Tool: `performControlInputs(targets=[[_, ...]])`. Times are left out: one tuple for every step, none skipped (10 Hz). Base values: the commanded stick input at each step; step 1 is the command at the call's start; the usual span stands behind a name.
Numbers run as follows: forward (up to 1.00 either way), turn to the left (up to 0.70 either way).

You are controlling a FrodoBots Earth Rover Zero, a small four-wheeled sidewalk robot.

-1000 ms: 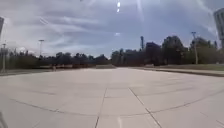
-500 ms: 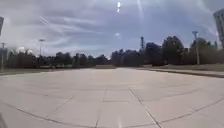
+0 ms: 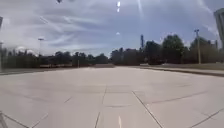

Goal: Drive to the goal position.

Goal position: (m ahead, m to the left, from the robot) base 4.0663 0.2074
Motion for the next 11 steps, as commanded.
performControlInputs(targets=[[0.5,0.0],[0.5,0.0],[0.5,0.0],[0.5,0.0],[0.5,0.0],[0.5,0.0],[0.5,0.0],[0.5,0.0],[0.5,0.0],[0.5,0.0],[0.5,0.0]])
